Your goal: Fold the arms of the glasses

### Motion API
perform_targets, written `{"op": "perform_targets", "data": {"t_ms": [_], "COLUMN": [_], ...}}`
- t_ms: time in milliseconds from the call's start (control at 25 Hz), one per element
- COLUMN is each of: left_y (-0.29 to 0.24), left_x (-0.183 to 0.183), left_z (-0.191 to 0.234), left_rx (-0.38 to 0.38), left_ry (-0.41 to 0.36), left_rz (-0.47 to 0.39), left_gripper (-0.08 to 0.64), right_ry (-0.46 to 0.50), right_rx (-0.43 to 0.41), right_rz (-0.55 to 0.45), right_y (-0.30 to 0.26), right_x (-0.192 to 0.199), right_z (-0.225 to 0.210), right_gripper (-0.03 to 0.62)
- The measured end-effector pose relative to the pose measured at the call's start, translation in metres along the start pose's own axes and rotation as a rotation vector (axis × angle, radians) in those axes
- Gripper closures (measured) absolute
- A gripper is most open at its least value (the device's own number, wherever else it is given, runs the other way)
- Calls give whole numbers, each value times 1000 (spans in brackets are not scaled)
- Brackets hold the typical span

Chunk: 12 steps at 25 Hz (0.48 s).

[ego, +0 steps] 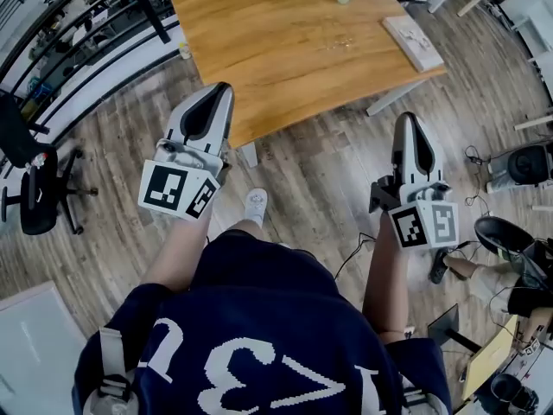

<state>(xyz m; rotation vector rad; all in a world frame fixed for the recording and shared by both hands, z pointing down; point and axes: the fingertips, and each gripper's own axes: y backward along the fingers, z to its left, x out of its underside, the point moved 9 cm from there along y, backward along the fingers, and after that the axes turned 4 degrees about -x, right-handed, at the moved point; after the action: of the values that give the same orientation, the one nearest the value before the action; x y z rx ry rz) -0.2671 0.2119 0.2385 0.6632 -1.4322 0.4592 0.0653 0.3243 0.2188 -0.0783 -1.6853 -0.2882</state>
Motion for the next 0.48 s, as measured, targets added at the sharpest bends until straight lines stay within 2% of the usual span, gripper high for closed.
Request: {"op": "perform_targets", "data": {"t_ms": [240,360,480], "left_y": [-55,-74,-90], "left_x": [3,9,18], "left_z": [48,64,75], "left_rx": [64,71,68], "left_ry": [-7,-13,12], "left_rz": [-6,10,23], "left_gripper": [535,534,535], "right_ry": [-13,-17,-19], "right_rx": [54,71,76], "right_rz": [-20,-2,24], "right_y": [-50,-68,-84], "right_x": [6,12,17], "right_z": [-5,-9,-18], "right_gripper": [565,565,565]}}
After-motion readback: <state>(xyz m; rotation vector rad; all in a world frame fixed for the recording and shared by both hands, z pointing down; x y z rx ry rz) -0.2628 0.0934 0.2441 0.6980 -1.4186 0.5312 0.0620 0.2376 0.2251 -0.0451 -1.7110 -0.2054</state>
